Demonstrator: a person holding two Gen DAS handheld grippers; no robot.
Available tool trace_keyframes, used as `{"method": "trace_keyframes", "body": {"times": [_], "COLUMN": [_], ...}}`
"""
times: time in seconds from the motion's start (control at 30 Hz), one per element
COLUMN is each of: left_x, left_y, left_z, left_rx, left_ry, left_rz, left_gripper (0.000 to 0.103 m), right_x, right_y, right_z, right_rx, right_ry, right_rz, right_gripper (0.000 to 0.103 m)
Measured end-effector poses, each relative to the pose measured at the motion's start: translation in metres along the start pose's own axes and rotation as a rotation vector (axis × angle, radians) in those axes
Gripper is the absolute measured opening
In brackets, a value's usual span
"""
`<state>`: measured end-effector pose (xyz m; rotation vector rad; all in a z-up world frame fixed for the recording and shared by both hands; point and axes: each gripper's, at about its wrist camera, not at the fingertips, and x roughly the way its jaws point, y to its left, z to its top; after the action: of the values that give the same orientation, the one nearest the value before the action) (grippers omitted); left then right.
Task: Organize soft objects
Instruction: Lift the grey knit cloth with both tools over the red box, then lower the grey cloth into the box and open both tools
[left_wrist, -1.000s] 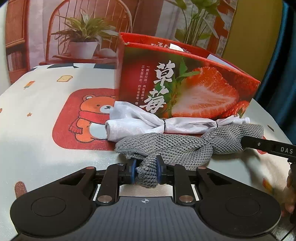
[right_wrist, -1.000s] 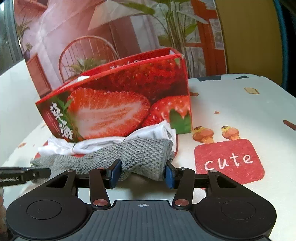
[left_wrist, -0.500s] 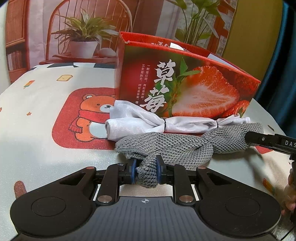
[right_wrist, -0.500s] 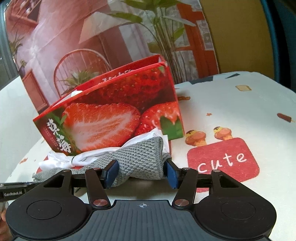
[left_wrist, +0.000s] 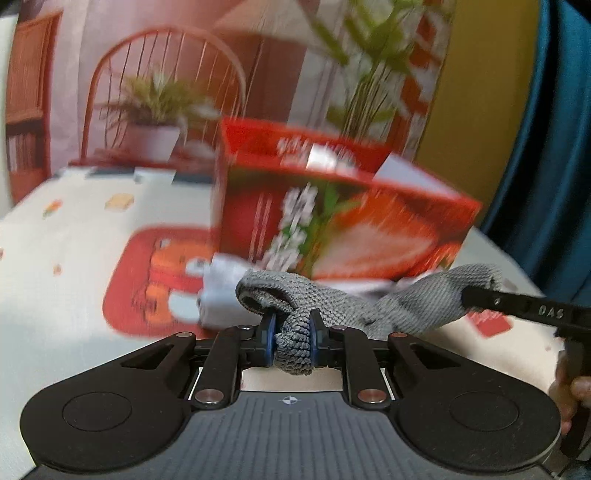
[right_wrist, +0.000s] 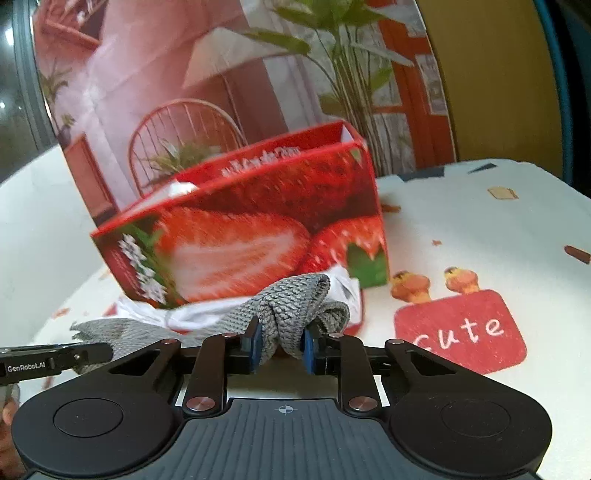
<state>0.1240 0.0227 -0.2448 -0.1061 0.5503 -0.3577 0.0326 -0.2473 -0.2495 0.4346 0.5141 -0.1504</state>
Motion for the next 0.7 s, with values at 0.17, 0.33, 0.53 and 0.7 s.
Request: {"method": "trace_keyframes", "body": {"times": [0.17, 0.33, 0.53, 0.7], "left_x": [-0.026, -0.044, -0.045, -0.020], "left_y": [-0.001, -0.012, -0.029, -0.036], "left_z": [0.020, 0.044, 0.081, 0.117], "left_rx": [-0.015, 0.028, 0.123, 0.156], "left_ry": [-0.118, -0.211, -0.279, -0.287], "left_rz": [-0.030, -0.035, -0.011, 0.026], "left_gripper": [0.018, 0.018, 0.018, 0.018], "right_x": [-0.025, -0.039, -0.044, -0.023], "right_y": [0.013, 0.022, 0.030, 0.038], "right_z": [0.017, 0.040, 0.081, 0.121], "right_rx": [-0.040, -0.064, -0.107, -0.136], "right_ry": [-0.094, -0.163, -0.224, -0.231], "right_rz": [0.052, 0.079, 0.101, 0.101], "right_gripper": [0.020, 0.020, 0.020, 0.020]}}
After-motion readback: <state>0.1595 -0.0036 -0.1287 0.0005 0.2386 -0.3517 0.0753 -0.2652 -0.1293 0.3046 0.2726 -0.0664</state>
